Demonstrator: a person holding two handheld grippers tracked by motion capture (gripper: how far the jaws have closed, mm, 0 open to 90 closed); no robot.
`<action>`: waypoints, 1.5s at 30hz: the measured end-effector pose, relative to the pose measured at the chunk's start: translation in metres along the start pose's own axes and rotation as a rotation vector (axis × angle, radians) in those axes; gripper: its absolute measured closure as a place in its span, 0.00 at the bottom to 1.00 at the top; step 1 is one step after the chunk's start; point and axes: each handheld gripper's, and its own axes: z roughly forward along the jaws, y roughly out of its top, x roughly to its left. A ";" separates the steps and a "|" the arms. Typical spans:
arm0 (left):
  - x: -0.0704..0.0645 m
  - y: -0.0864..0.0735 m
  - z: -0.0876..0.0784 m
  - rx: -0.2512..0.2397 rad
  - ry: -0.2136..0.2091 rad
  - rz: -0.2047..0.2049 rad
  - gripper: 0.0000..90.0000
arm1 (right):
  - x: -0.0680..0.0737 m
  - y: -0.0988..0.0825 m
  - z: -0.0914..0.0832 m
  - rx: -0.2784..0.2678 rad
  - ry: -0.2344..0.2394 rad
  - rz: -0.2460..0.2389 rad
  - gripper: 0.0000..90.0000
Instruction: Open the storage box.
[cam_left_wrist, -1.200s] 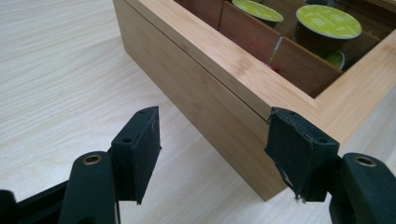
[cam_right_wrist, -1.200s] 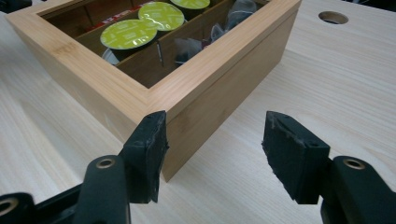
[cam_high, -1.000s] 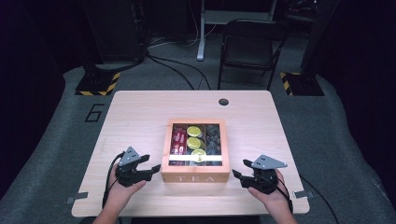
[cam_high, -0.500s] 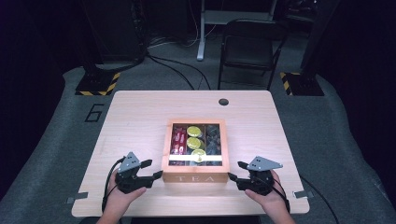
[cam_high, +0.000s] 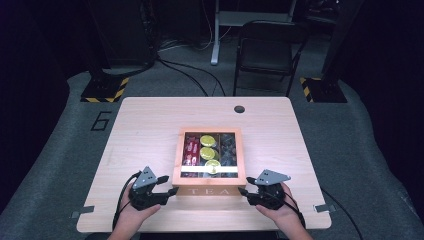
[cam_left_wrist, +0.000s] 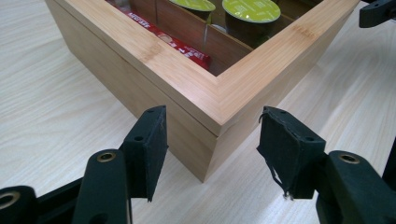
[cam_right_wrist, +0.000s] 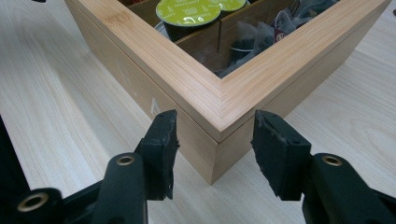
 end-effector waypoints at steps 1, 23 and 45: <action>-0.001 0.000 0.002 -0.002 0.001 0.002 0.47 | 0.000 0.000 0.001 0.005 -0.002 0.003 0.56; -0.007 0.001 0.015 0.038 0.056 0.034 0.53 | -0.003 -0.002 0.007 0.019 -0.001 0.016 0.61; -0.011 0.011 0.013 -0.013 0.078 -0.013 0.52 | -0.002 0.009 0.003 -0.017 -0.023 0.020 0.60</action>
